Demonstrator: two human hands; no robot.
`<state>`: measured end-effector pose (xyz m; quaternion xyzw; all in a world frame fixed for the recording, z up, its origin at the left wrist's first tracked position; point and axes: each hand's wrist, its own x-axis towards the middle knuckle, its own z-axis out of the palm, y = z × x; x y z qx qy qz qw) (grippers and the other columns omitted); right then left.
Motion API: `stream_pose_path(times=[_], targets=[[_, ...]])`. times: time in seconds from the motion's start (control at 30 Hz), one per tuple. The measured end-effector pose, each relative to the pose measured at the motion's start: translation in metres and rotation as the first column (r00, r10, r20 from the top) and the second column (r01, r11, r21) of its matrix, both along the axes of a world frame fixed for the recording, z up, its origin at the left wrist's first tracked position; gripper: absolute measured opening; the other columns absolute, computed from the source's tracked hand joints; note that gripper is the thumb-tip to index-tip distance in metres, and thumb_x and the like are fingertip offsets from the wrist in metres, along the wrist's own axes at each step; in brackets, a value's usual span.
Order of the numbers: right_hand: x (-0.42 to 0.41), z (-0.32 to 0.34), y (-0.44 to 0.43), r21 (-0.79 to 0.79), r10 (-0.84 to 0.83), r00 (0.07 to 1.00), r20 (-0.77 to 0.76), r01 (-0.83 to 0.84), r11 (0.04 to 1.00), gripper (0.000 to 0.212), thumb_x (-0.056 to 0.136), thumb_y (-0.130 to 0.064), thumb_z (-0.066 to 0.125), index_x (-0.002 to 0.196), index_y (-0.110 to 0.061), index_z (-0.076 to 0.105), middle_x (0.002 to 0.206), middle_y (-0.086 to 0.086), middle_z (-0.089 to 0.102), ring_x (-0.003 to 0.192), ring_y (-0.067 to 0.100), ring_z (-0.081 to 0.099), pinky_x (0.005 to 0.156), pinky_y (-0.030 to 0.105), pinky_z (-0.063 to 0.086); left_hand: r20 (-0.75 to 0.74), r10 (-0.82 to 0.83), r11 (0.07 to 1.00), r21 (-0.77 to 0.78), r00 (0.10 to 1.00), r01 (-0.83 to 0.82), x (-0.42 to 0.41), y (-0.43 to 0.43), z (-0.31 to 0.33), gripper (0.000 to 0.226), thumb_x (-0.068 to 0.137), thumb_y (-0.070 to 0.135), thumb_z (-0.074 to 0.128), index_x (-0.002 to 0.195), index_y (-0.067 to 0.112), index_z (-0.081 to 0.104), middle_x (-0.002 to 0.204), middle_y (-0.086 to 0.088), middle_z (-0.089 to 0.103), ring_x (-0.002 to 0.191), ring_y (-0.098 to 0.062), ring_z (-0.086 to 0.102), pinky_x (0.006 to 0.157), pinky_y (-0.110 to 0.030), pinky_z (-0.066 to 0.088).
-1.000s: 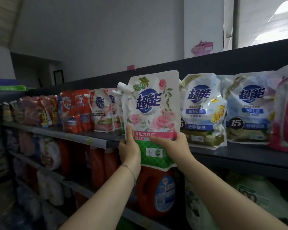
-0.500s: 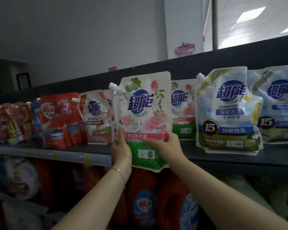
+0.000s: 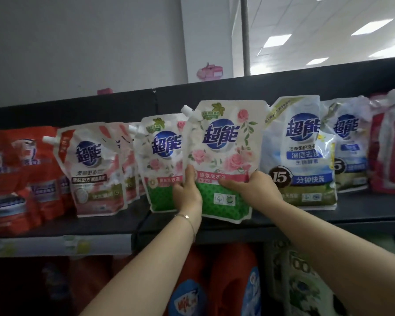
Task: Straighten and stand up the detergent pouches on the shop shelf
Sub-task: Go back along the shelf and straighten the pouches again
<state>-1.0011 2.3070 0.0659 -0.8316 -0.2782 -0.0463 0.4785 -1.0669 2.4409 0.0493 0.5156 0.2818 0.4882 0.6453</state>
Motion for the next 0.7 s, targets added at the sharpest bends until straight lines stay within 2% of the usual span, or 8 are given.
stream_pose_path(times=[0.07, 0.13, 0.27, 0.37, 0.43, 0.5, 0.57, 0.7], targets=[[0.008, -0.004, 0.004, 0.055, -0.042, 0.999, -0.005, 0.042, 0.998, 0.044, 0.072, -0.061, 0.074, 0.087, -0.022, 0.061, 0.086, -0.005, 0.068, 0.076, 0.016, 0.066, 0.072, 0.038, 0.058, -0.02, -0.054, 0.998, 0.018, 0.998, 0.054, 0.008, -0.001, 0.0, 0.047, 0.091, 0.054, 0.055, 0.109, 0.011, 0.052, 0.097, 0.0, 0.057, 0.077, -0.011, 0.051, 0.071, -0.029, 0.039], [0.015, -0.011, 0.011, 0.14, -0.055, 0.997, -0.047, 0.061, 0.988, 0.047, 0.078, -0.053, 0.073, 0.102, -0.015, 0.06, 0.098, 0.001, 0.069, 0.085, 0.019, 0.066, 0.079, 0.042, 0.057, -0.042, -0.178, 0.981, 0.071, 0.983, 0.18, 0.012, 0.004, 0.001, 0.039, 0.095, 0.04, 0.056, 0.118, 0.012, 0.045, 0.108, -0.003, 0.056, 0.092, -0.015, 0.054, 0.082, -0.031, 0.038], [0.017, -0.023, 0.023, 0.169, -0.15, 0.988, -0.02, 0.152, 0.974, 0.064, 0.087, -0.046, 0.066, 0.128, -0.005, 0.04, 0.126, 0.015, 0.053, 0.111, 0.031, 0.057, 0.091, 0.044, 0.051, -0.346, -0.346, 0.858, 0.258, 0.872, 0.444, 0.008, 0.023, -0.005, 0.065, 0.084, 0.014, 0.068, 0.135, 0.013, 0.028, 0.137, -0.008, 0.045, 0.121, -0.023, 0.046, 0.1, -0.038, 0.041], [0.012, -0.034, 0.024, 0.143, -0.217, 0.952, 0.214, 0.189, 0.971, 0.067, 0.088, -0.041, 0.066, 0.136, -0.009, 0.03, 0.136, 0.014, 0.04, 0.12, 0.031, 0.049, 0.091, 0.042, 0.049, -0.531, -0.151, 0.74, 0.498, 0.834, 0.452, 0.0, 0.031, -0.02, 0.089, 0.077, 0.016, 0.079, 0.142, 0.011, 0.018, 0.147, -0.005, 0.033, 0.135, -0.022, 0.035, 0.109, -0.035, 0.036], [0.012, -0.039, 0.023, 0.08, -0.225, 0.821, 0.524, 0.215, 0.973, 0.078, 0.085, -0.04, 0.069, 0.142, -0.015, 0.021, 0.145, 0.014, 0.029, 0.129, 0.032, 0.04, 0.096, 0.043, 0.045, -0.481, 0.07, 0.622, 0.706, 0.874, 0.339, -0.011, 0.028, -0.026, 0.099, 0.071, 0.022, 0.085, 0.142, 0.014, 0.016, 0.145, -0.004, 0.026, 0.136, -0.02, 0.03, 0.11, -0.026, 0.028], [0.017, -0.038, 0.022, -0.03, -0.114, 0.653, 0.749, 0.205, 0.978, 0.09, 0.077, -0.044, 0.073, 0.145, -0.021, 0.018, 0.153, 0.017, 0.019, 0.138, 0.036, 0.024, 0.106, 0.049, 0.036, -0.379, 0.345, 0.399, 0.887, 0.859, 0.232, -0.019, 0.027, -0.024, 0.111, 0.068, 0.034, 0.086, 0.143, 0.024, 0.006, 0.144, -0.003, 0.016, 0.135, -0.02, 0.023, 0.112, -0.029, 0.024], [0.024, -0.034, 0.023, -0.201, 0.068, 0.545, 0.836, 0.187, 0.962, 0.102, 0.071, -0.055, 0.071, 0.151, -0.023, 0.016, 0.158, 0.013, 0.006, 0.144, 0.032, 0.007, 0.111, 0.052, 0.021, -0.298, 0.515, 0.14, 0.954, 0.803, 0.264, -0.02, 0.031, -0.018, 0.119, 0.067, 0.051, 0.081, 0.143, 0.03, -0.008, 0.151, -0.004, 0.001, 0.141, -0.023, 0.01, 0.117, -0.038, 0.016], [0.03, -0.026, 0.026, -0.434, 0.306, 0.493, 0.815, 0.168, 0.885, 0.11, 0.082, -0.065, 0.054, 0.152, -0.024, -0.021, 0.155, 0.001, -0.034, 0.143, 0.021, -0.031, 0.112, 0.041, -0.011, -0.296, 0.665, -0.116, 0.866, 0.686, 0.487, -0.005, 0.046, -0.008, 0.127, 0.071, 0.083, 0.048, 0.144, 0.021, -0.034, 0.151, 0.001, -0.04, 0.141, -0.02, -0.035, 0.113, -0.047, -0.015]])
